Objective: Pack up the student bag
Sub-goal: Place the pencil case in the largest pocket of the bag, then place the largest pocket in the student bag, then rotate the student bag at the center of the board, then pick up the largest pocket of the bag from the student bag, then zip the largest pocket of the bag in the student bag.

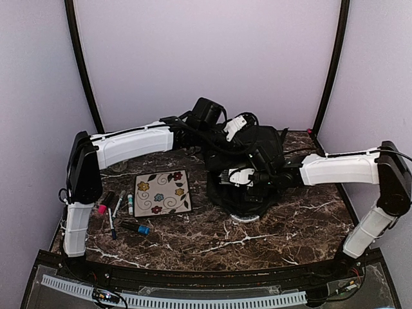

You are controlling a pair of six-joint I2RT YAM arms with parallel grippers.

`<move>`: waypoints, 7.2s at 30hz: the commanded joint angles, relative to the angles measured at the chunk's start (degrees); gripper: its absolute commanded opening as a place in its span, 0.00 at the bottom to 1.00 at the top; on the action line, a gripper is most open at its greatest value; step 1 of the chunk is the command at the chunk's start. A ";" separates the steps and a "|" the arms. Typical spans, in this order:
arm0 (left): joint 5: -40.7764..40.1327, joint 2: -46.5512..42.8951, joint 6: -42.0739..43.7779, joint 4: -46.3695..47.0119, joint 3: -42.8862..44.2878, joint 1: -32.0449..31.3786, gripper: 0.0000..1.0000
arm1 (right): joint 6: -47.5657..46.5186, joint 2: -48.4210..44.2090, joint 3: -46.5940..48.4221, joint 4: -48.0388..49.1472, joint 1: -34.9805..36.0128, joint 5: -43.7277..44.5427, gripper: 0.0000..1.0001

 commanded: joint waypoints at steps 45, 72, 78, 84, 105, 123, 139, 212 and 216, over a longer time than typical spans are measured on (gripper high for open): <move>-7.81 -17.80 -5.95 17.84 -33.33 -6.16 0.53 | 20.18 -26.63 -5.22 -21.98 -36.63 -39.92 0.96; 9.69 -13.35 -36.01 29.59 -42.67 13.79 0.85 | 27.59 15.80 15.07 -25.89 -46.35 -60.16 0.86; 22.03 -5.86 -40.45 39.20 -40.76 13.79 0.81 | 26.65 19.37 16.65 -26.33 -46.04 -60.82 0.76; 24.66 -4.18 -40.70 42.44 -41.85 10.99 0.78 | 26.36 19.98 17.64 -25.70 -43.55 -55.38 0.67; 8.05 -12.99 -24.15 28.03 -47.98 -4.40 0.73 | 26.76 11.44 13.75 -20.79 -44.12 -37.85 0.73; 0.58 -13.87 -9.88 28.16 -51.51 -1.78 0.54 | 23.97 -0.47 13.09 -19.41 -36.21 -44.88 0.70; 2.37 -9.41 -10.59 38.56 -51.50 -1.15 0.51 | 27.77 16.43 31.95 -16.98 -23.28 -52.69 0.51; 3.84 -1.98 1.52 14.35 -30.63 -14.95 0.00 | 35.24 38.45 43.90 -20.91 -16.79 -39.22 0.47; 4.08 -0.85 2.50 13.71 -28.26 -15.87 0.00 | 35.23 38.75 44.08 -21.12 -16.79 -39.32 0.47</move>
